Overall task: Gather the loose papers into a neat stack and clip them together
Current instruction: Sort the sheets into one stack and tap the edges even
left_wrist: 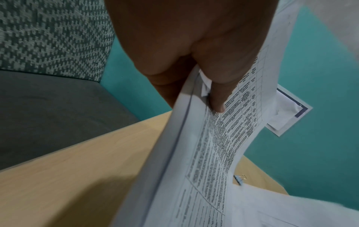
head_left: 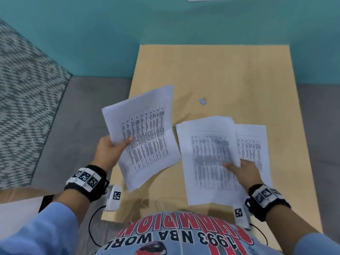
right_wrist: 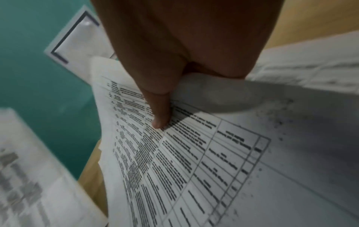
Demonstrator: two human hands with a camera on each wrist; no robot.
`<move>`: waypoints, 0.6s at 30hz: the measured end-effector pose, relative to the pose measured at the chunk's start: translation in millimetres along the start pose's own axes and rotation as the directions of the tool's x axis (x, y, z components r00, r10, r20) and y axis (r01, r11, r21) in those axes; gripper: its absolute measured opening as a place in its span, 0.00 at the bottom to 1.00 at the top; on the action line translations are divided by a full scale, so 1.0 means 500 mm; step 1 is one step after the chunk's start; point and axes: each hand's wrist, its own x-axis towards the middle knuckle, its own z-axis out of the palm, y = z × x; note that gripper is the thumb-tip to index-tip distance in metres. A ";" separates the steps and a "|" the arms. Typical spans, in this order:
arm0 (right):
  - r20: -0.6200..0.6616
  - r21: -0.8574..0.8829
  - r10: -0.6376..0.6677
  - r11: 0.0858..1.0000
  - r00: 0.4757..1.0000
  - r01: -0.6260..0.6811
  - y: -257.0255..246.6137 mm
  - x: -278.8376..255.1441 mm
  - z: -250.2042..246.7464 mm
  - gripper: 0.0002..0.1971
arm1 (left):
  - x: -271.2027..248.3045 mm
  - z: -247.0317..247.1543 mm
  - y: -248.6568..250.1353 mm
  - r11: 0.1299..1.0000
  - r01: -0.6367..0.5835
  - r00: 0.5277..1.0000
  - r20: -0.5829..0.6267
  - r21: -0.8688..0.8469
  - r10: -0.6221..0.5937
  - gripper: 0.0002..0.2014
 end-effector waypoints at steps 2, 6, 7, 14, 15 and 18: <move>0.001 0.024 0.027 0.999 1.000 -0.027 0.018 -0.002 -0.041 0.11 | -0.002 0.003 -0.004 1.000 -0.001 1.000 -0.005 -0.002 0.001 0.12; -0.074 -0.124 0.063 0.990 0.995 -0.072 0.071 0.012 -0.107 0.14 | -0.016 0.016 -0.001 1.000 0.009 1.000 0.009 -0.019 -0.009 0.13; -0.126 -0.196 0.063 0.977 0.990 -0.087 0.089 0.018 -0.119 0.15 | -0.021 0.022 0.003 1.000 0.002 1.000 0.014 -0.013 -0.002 0.13; -0.322 -0.515 0.001 0.839 0.947 -0.176 0.141 0.042 -0.113 0.26 | -0.059 0.052 0.025 0.998 -0.041 0.996 0.080 0.053 0.037 0.04; -0.333 -0.518 -0.004 0.837 0.943 -0.180 0.138 0.042 -0.110 0.27 | -0.063 0.055 0.025 0.998 -0.043 0.996 0.085 0.049 0.039 0.05; -0.332 -0.527 -0.041 0.837 0.943 -0.149 0.139 0.048 -0.116 0.23 | -0.073 0.059 0.027 0.998 -0.043 0.995 0.087 0.044 0.039 0.05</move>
